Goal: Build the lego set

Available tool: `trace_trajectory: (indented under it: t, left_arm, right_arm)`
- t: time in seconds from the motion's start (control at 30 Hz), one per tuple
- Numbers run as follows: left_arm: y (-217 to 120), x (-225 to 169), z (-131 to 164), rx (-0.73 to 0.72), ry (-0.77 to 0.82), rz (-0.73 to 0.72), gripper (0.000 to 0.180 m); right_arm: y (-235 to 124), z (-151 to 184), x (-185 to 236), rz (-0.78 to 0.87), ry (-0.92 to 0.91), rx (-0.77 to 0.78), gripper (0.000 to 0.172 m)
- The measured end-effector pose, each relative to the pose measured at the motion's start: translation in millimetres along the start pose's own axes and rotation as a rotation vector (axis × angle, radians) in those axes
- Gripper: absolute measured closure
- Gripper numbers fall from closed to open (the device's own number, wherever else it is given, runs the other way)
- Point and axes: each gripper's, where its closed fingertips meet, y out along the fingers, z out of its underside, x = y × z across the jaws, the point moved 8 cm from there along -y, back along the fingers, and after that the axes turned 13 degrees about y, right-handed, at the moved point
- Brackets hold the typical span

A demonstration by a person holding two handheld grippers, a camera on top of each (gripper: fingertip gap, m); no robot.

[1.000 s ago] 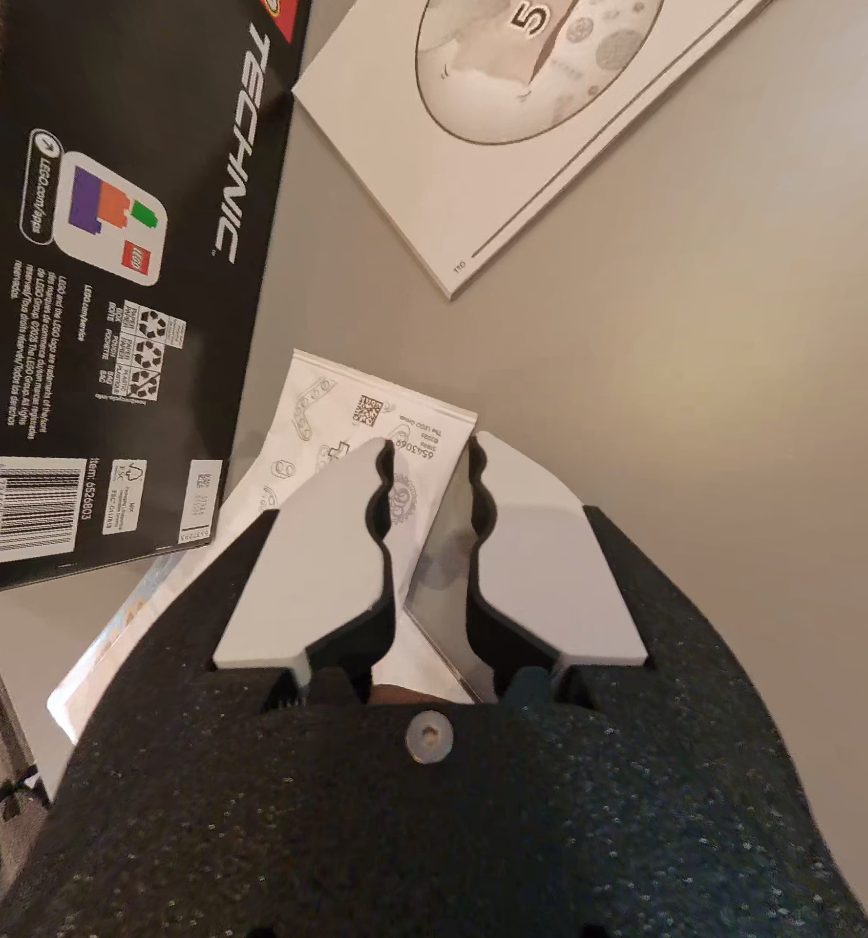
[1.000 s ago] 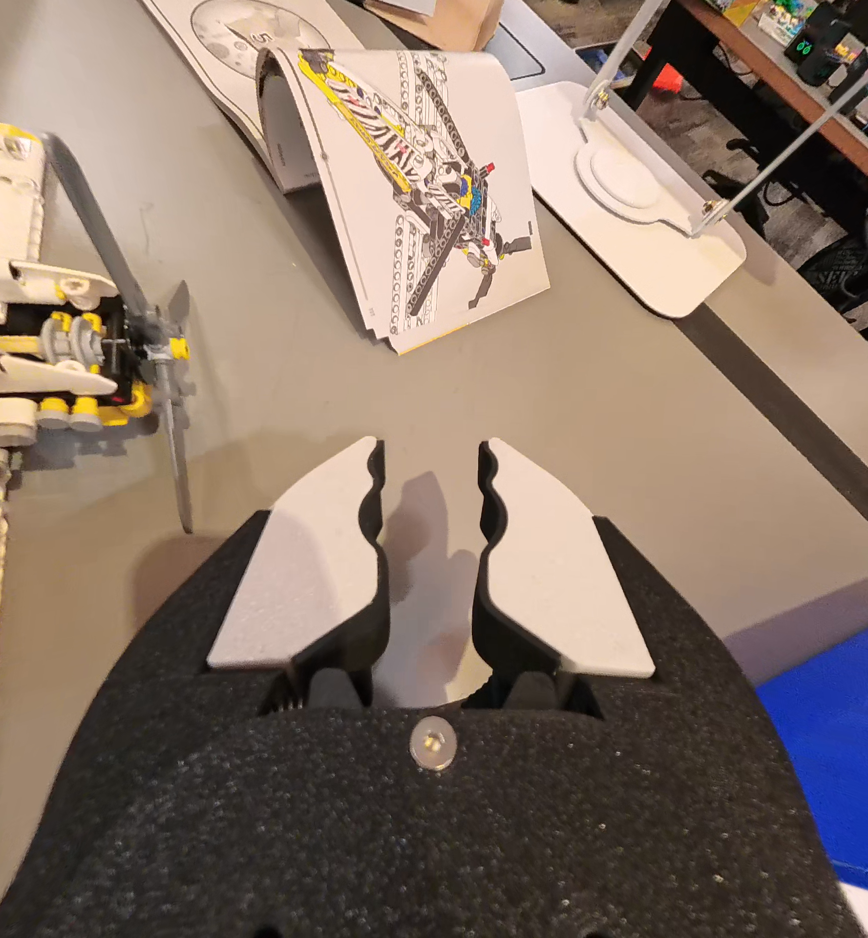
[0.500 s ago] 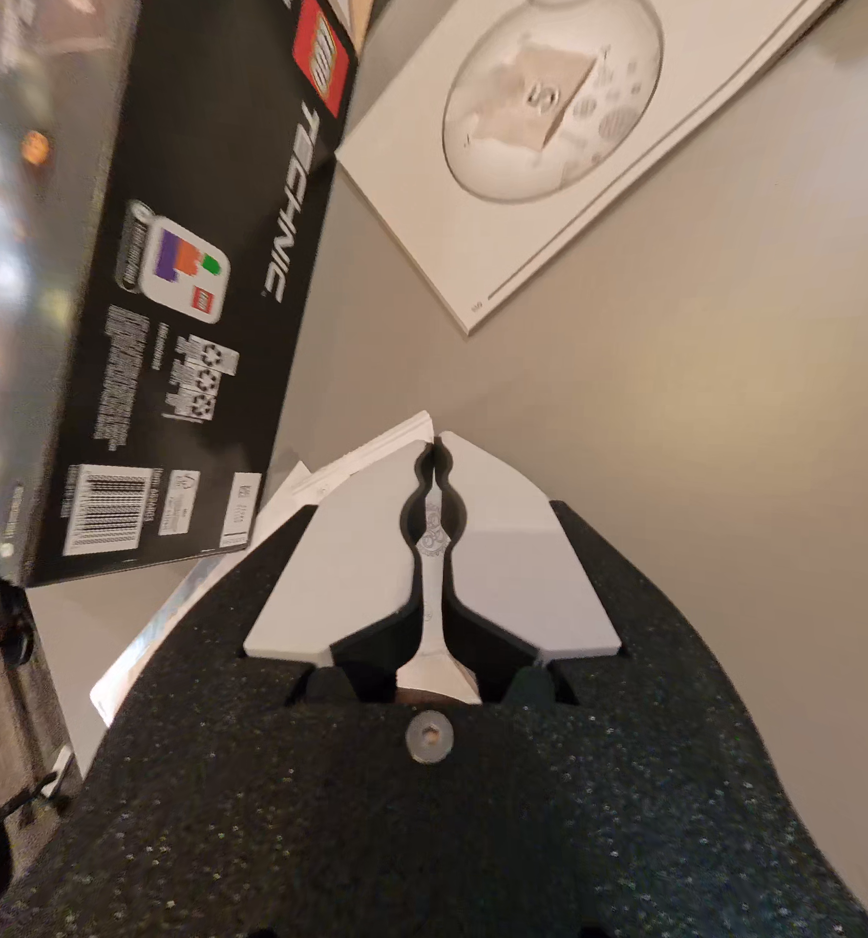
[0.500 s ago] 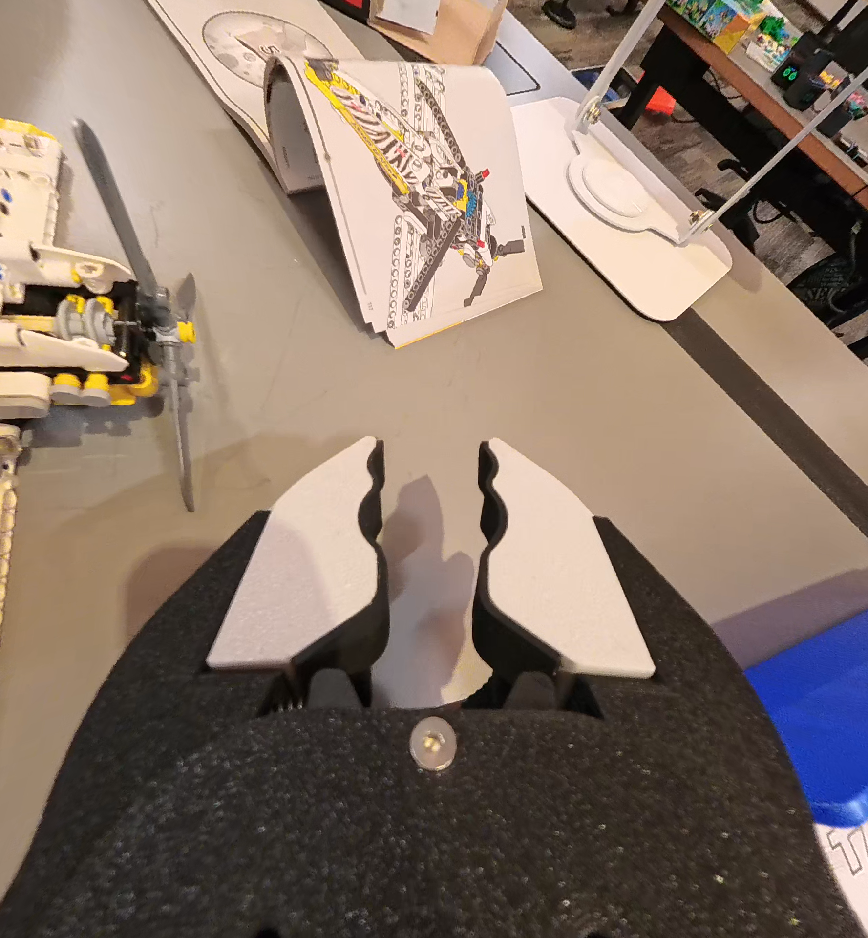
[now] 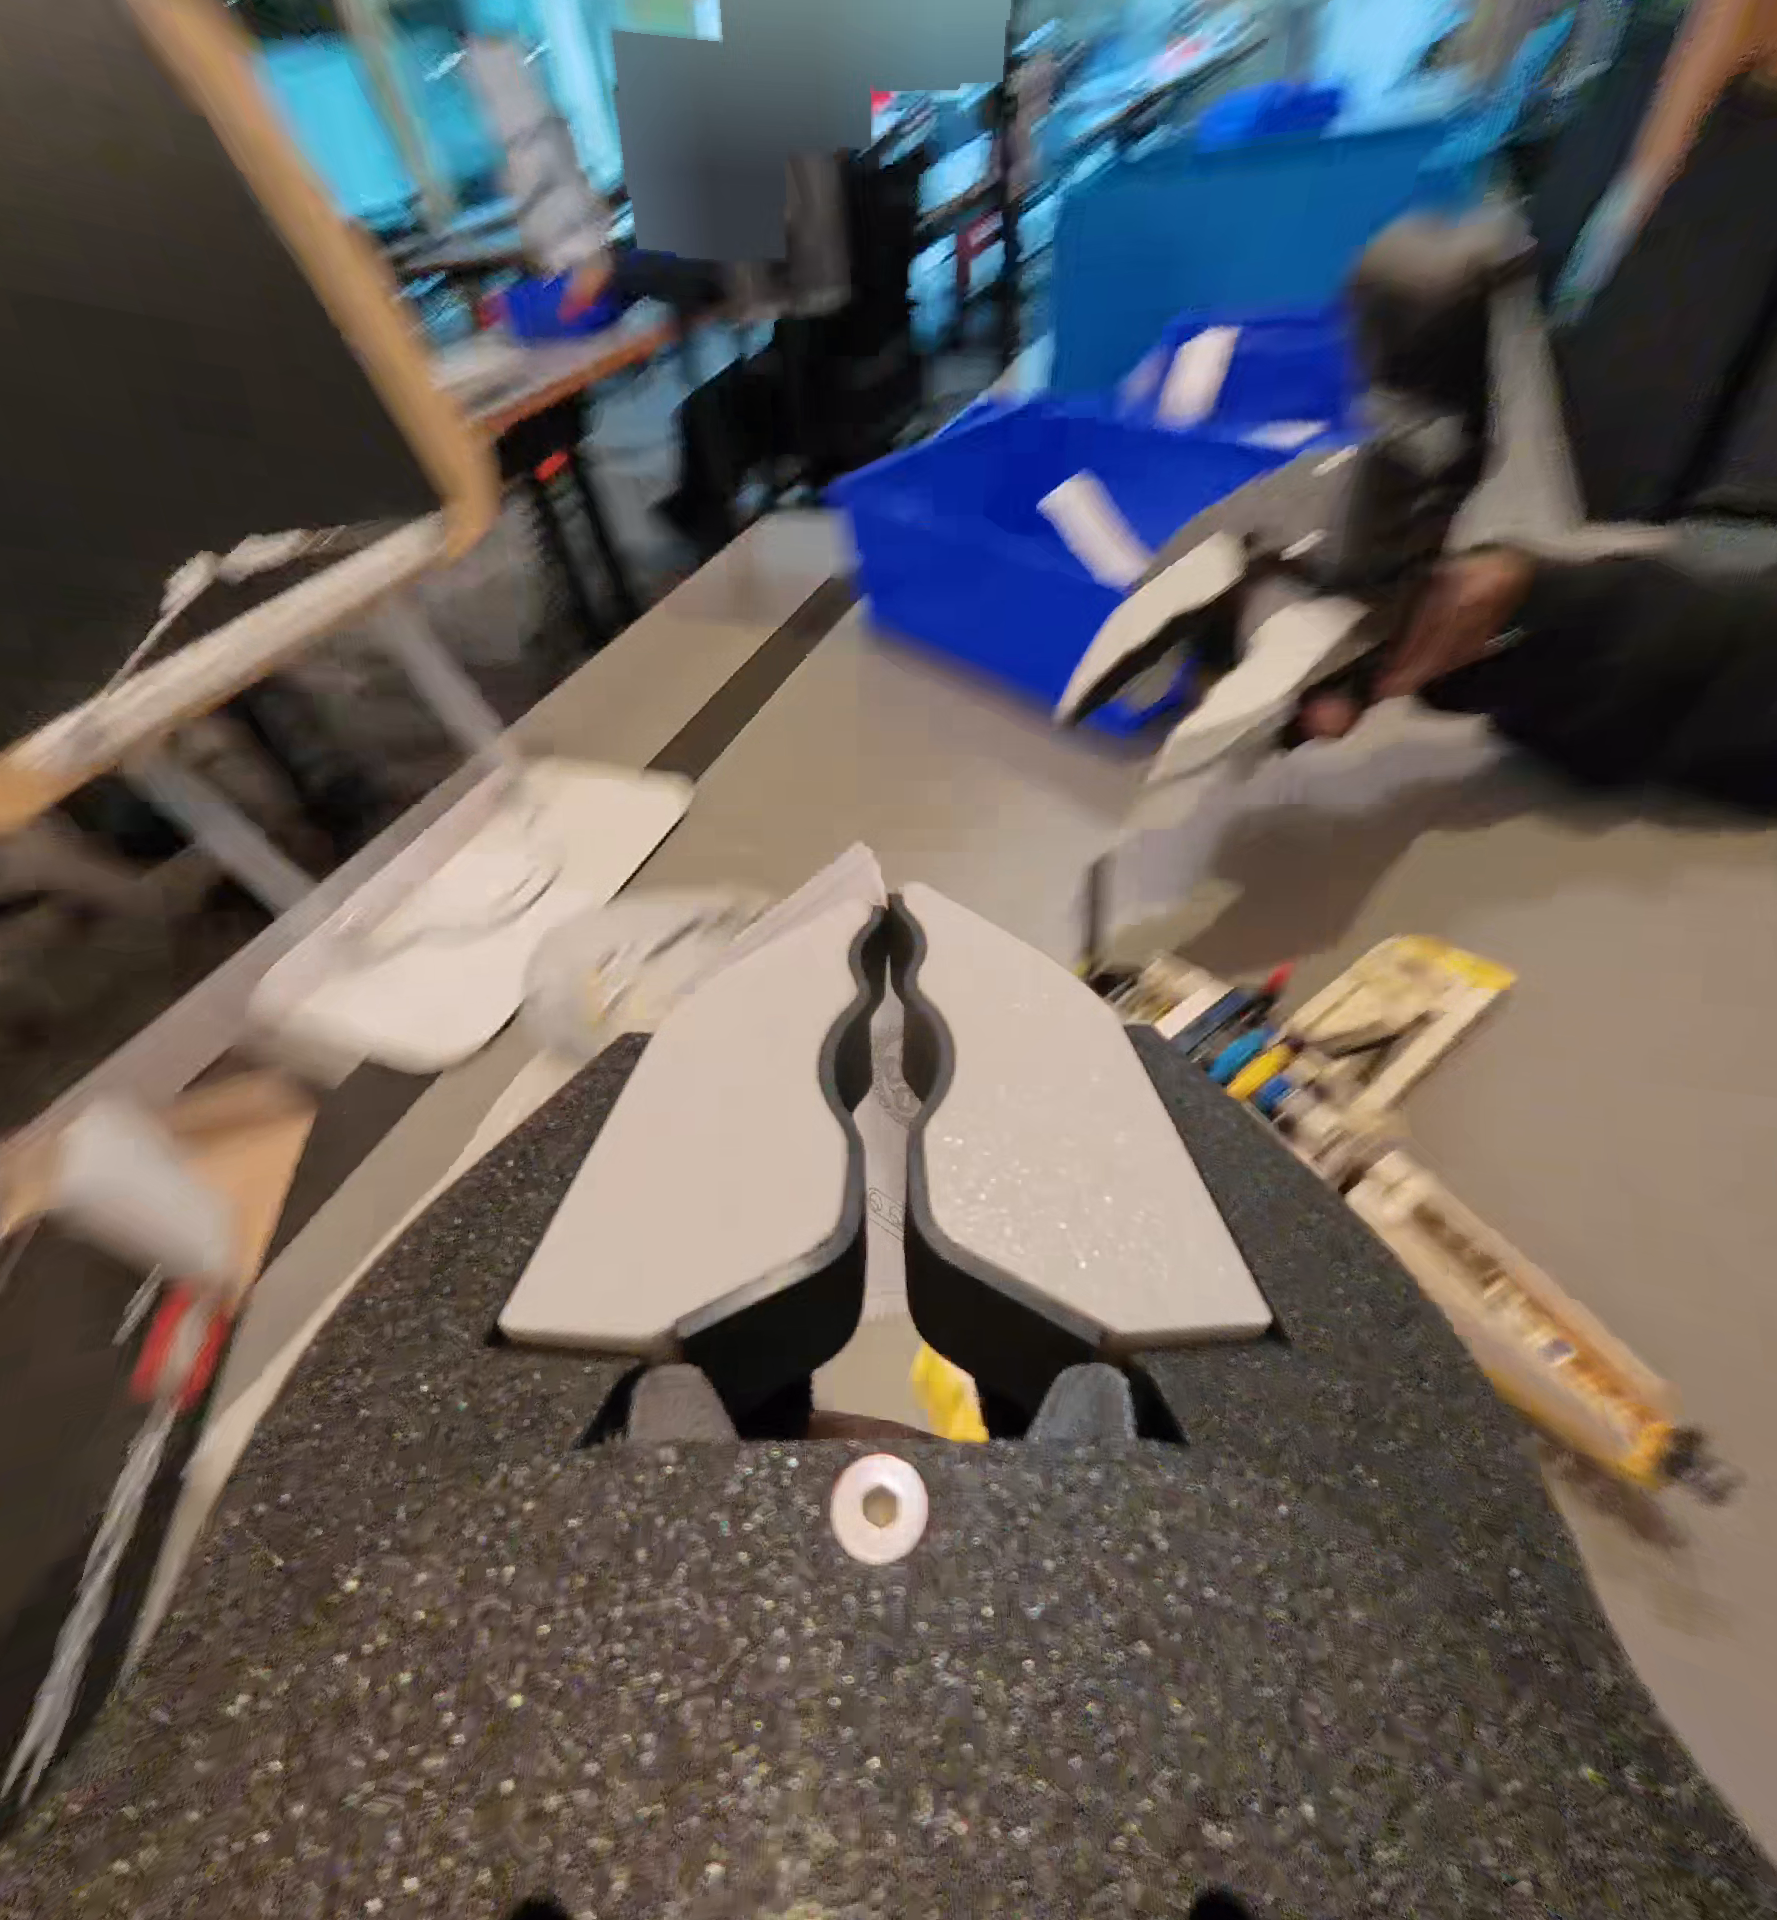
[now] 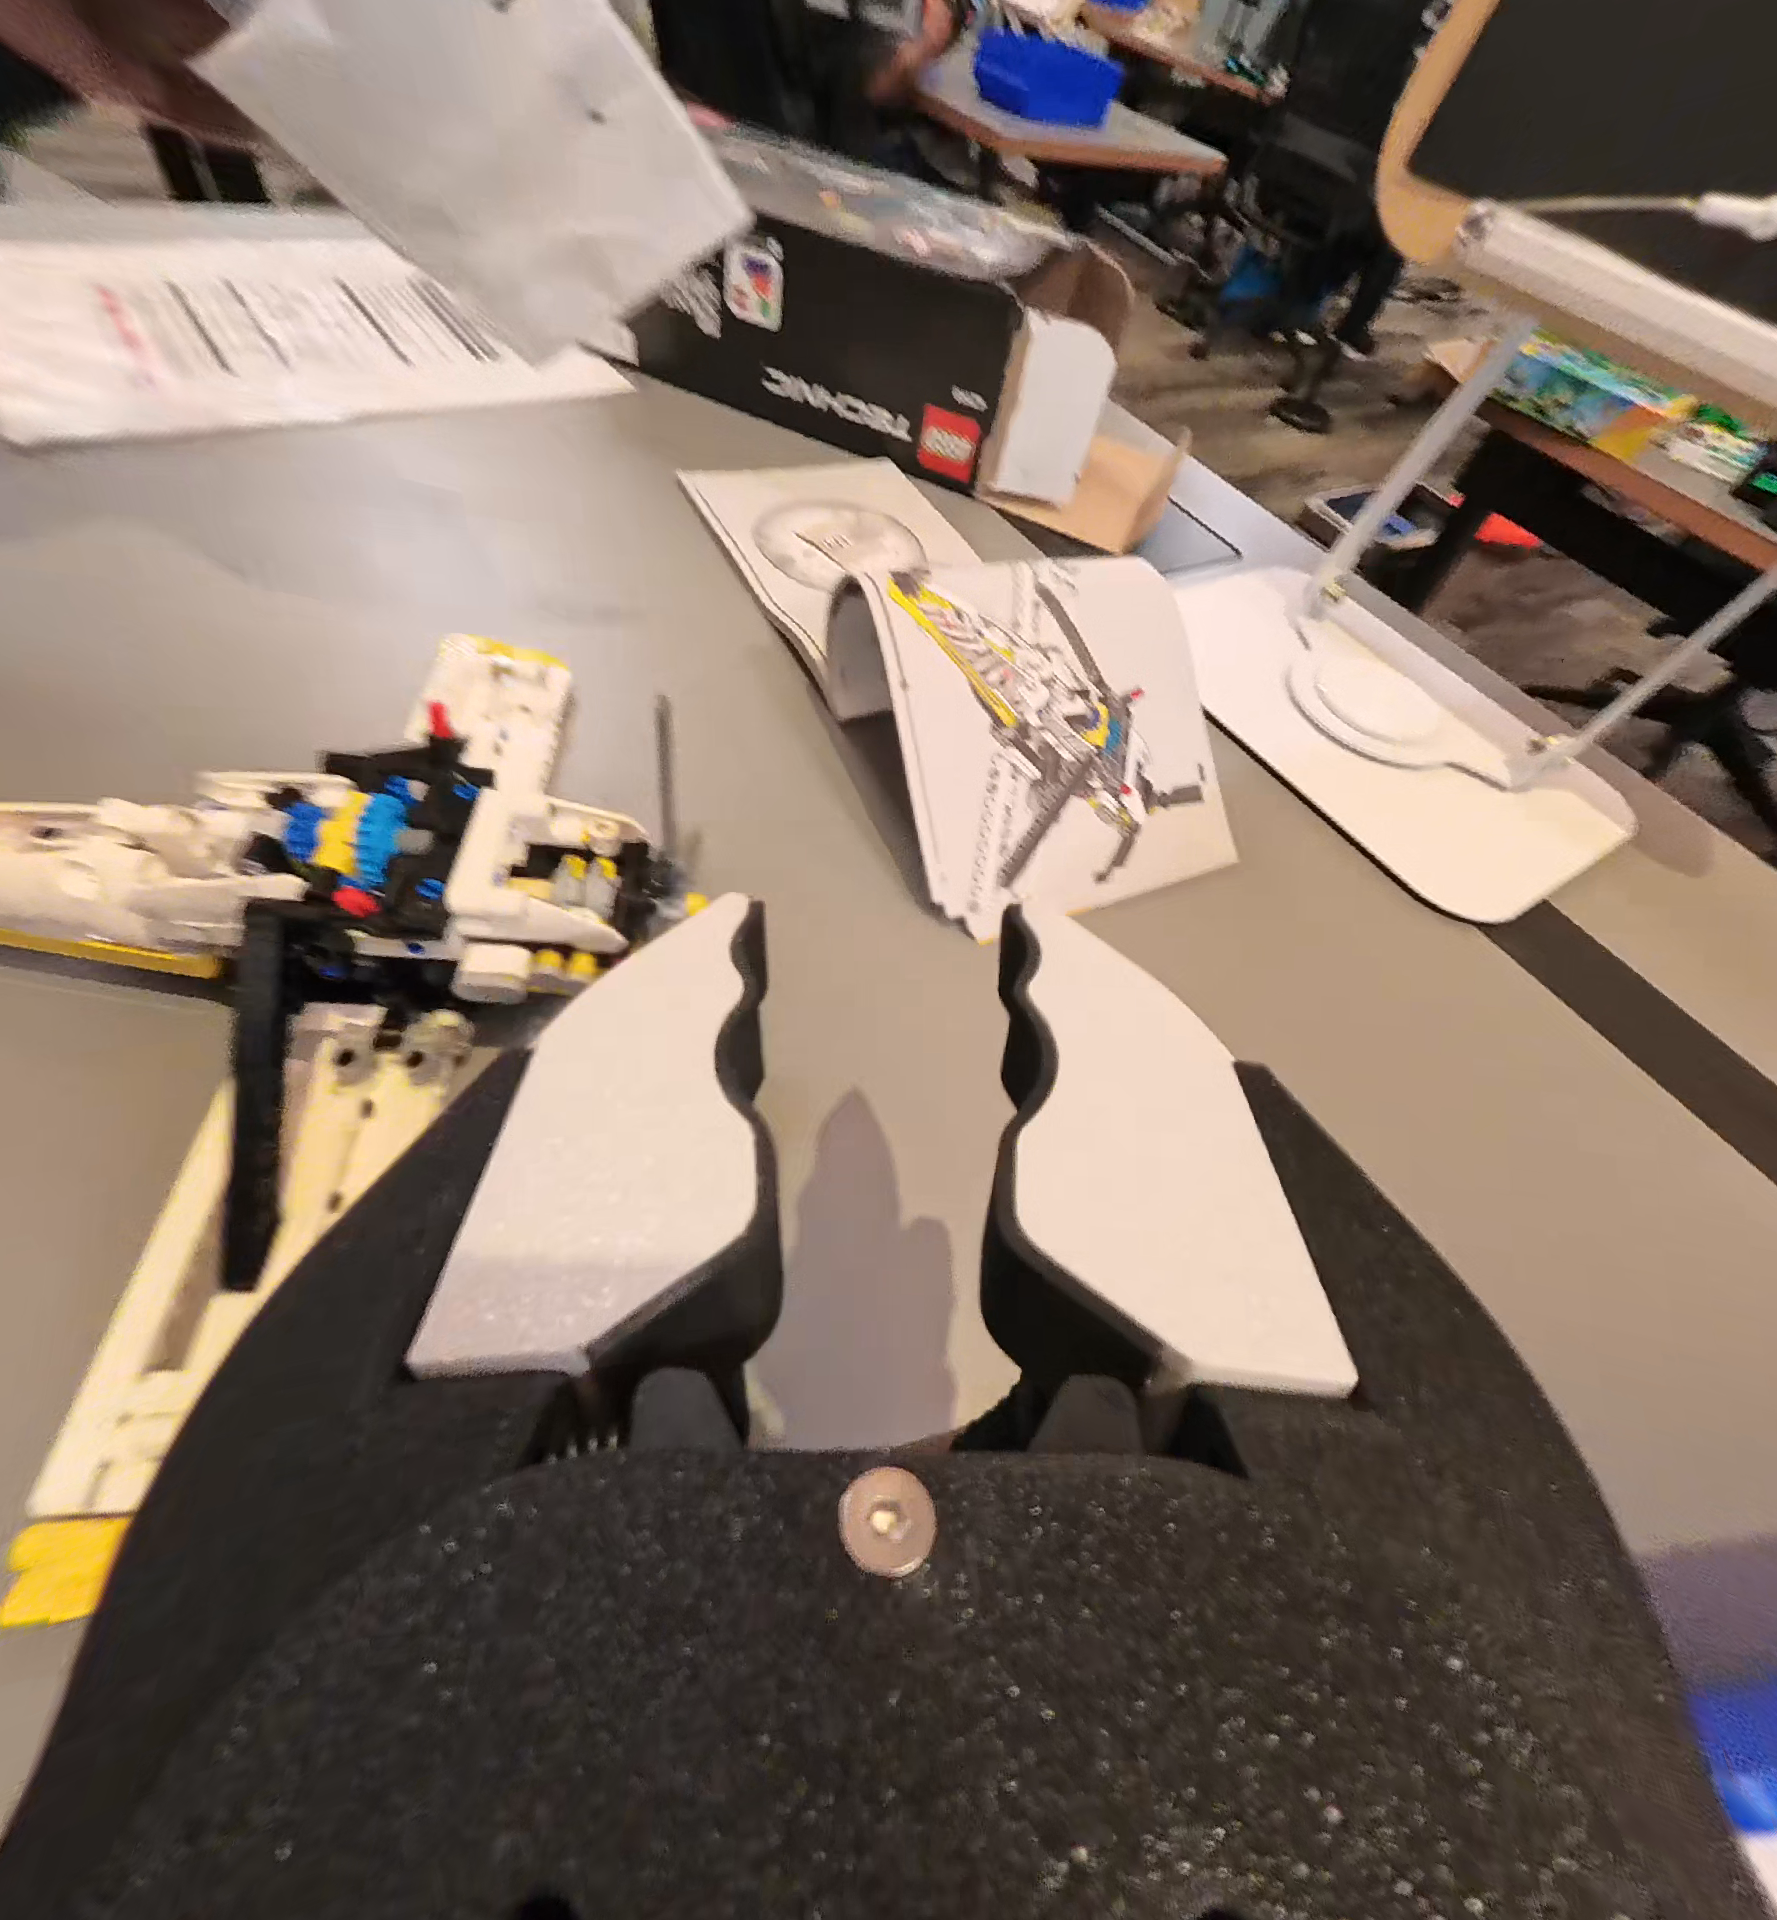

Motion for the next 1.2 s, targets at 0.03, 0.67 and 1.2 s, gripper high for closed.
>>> trace_trajectory:
  t: [0.03,0.67,1.2]
  left_arm:
    - [12.0,-5.2,-14.4,-0.067,0.013,0.073,0.18]
    - [130.3,-38.5,-68.5,-0.447,-0.09,0.434,0.16]
    - [14.5,31.1,76.7,-0.057,-0.023,-0.377,0.158]
  right_arm:
    - [-1.3,-2.2,2.5,-0.037,0.012,-0.019,0.127]
    - [-77.1,-37.1,-15.2,-0.216,0.266,-0.45,0.172]
    - [-166.6,35.3,-118.6,0.947,-0.242,0.503,0.131]
